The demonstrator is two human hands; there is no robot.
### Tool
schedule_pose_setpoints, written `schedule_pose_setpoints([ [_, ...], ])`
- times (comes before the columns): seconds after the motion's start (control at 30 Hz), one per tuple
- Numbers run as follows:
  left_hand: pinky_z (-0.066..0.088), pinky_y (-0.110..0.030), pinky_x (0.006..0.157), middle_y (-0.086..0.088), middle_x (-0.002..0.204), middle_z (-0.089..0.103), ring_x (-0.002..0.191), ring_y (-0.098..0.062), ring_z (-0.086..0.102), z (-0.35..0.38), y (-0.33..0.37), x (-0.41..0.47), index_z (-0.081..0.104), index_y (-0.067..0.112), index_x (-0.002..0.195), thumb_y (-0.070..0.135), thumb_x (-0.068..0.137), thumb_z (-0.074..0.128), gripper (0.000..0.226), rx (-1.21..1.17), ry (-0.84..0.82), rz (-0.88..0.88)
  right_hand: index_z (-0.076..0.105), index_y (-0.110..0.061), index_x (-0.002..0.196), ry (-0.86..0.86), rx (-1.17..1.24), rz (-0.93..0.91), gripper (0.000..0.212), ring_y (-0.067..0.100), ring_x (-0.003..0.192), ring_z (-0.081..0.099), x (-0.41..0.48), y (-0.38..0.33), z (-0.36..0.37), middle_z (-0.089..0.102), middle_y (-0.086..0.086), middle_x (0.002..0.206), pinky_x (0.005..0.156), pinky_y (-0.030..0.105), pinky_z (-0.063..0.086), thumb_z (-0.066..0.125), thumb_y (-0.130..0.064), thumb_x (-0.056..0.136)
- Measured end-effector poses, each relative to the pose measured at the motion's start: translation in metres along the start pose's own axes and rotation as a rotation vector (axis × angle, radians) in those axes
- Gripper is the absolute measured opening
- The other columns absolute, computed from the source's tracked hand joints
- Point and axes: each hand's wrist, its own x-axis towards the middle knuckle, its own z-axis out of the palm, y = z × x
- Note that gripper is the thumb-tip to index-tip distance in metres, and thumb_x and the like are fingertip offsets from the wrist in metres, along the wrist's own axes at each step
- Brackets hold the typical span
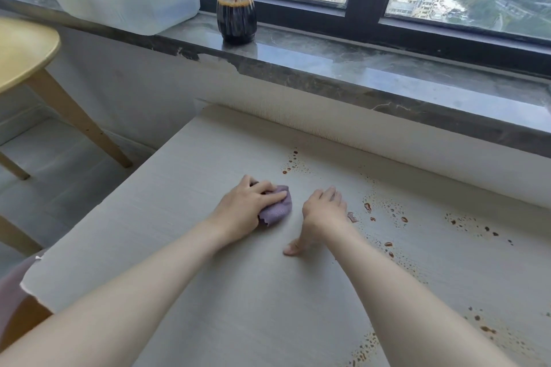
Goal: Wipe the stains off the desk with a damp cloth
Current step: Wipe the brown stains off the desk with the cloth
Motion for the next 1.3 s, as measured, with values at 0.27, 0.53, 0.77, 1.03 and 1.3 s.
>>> schedule_pose_setpoints([
  [0.27, 0.046, -0.030, 0.073, 0.012, 0.130, 0.050, 0.107, -0.026, 0.041, 0.002, 0.013, 0.003, 0.048, 0.036, 0.135, 0.007, 0.084, 0.046, 0.059, 0.018, -0.028, 0.067, -0.007, 0.010, 0.145, -0.005, 0.038, 0.009, 0.146, 0.040, 0.144, -0.002, 0.005, 0.001, 0.004, -0.007, 0.030, 0.153, 0.119, 0.044, 0.007, 0.079, -0.065, 0.055],
  [0.53, 0.047, -0.033, 0.079, 0.014, 0.132, 0.046, 0.109, -0.025, 0.035, 0.004, 0.021, 0.017, 0.043, 0.037, 0.138, 0.010, 0.088, 0.047, 0.057, 0.060, -0.012, -0.064, -0.006, 0.012, 0.144, -0.022, 0.015, 0.016, 0.144, 0.042, 0.144, -0.001, 0.005, -0.002, 0.001, -0.006, 0.032, 0.153, 0.118, 0.045, 0.008, 0.079, -0.064, 0.056],
  [0.77, 0.045, -0.037, 0.089, 0.013, 0.129, 0.055, 0.109, -0.028, 0.039, 0.008, 0.011, 0.024, 0.056, 0.031, 0.130, 0.009, 0.087, 0.044, 0.050, -0.122, 0.199, -0.305, -0.006, 0.011, 0.144, -0.014, 0.039, 0.010, 0.144, 0.041, 0.144, -0.001, 0.006, 0.000, 0.003, -0.006, 0.031, 0.153, 0.119, 0.044, 0.009, 0.080, -0.063, 0.055],
  [1.03, 0.045, -0.036, 0.088, 0.013, 0.134, 0.054, 0.112, -0.027, 0.038, -0.001, -0.008, 0.038, 0.058, 0.026, 0.128, 0.001, 0.086, 0.048, 0.050, -0.098, 0.184, -0.346, -0.011, 0.009, 0.145, -0.010, 0.069, -0.007, 0.147, 0.041, 0.144, -0.005, 0.006, 0.002, 0.006, -0.011, 0.030, 0.153, 0.119, 0.045, 0.006, 0.080, -0.064, 0.055],
  [1.3, 0.046, -0.038, 0.087, 0.007, 0.137, 0.051, 0.108, -0.025, 0.039, -0.008, -0.008, 0.048, 0.050, 0.029, 0.135, 0.000, 0.086, 0.046, 0.057, -0.070, -0.023, -0.098, -0.011, 0.008, 0.145, -0.010, 0.098, 0.033, 0.136, 0.040, 0.144, -0.004, 0.015, -0.003, 0.005, -0.010, 0.030, 0.153, 0.118, 0.045, 0.006, 0.080, -0.055, 0.064],
])
